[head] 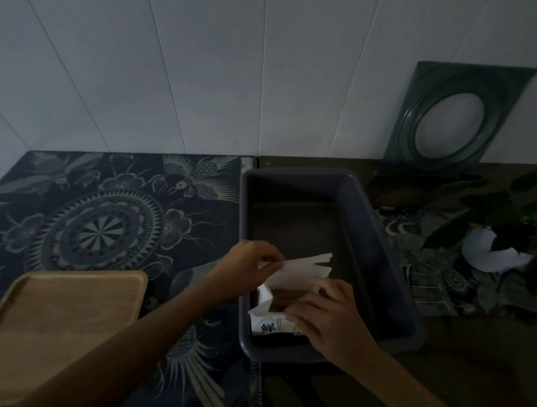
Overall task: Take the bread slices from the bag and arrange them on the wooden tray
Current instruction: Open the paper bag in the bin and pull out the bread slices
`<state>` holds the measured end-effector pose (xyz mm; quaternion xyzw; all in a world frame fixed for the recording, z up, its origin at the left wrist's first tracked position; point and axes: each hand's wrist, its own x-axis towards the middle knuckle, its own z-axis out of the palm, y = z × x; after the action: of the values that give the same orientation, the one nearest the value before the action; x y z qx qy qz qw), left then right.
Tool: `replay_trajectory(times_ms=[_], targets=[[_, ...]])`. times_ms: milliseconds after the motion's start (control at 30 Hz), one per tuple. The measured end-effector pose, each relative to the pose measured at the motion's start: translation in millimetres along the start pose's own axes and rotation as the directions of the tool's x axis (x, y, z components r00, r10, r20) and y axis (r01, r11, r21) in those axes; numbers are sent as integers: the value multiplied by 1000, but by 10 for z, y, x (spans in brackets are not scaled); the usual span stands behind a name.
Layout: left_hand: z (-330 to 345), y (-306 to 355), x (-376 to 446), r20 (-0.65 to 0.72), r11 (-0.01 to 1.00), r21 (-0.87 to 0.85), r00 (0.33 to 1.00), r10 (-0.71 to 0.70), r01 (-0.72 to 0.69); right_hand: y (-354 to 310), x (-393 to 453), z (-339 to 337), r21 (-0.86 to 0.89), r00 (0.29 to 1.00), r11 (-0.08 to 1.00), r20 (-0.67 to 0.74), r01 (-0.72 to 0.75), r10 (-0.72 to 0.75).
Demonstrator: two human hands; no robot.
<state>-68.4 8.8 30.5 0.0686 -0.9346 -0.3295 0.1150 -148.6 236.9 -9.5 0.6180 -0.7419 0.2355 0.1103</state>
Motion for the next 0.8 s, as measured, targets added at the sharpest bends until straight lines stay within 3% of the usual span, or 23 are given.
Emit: replay_trajectory(times_ms=[333, 633, 800], targets=[[-42, 25, 56, -76, 996, 75, 996, 42, -37, -174, -300, -246, 78, 969, 995, 235, 56, -73], [0, 76, 6, -81, 987, 110, 988, 128, -119, -230, -284, -436, 72, 951, 997, 307, 18, -39], [-19, 95, -59, -70, 983, 103, 985, 161, -153, -260, -100, -494, 98, 963, 995, 269, -4, -23]])
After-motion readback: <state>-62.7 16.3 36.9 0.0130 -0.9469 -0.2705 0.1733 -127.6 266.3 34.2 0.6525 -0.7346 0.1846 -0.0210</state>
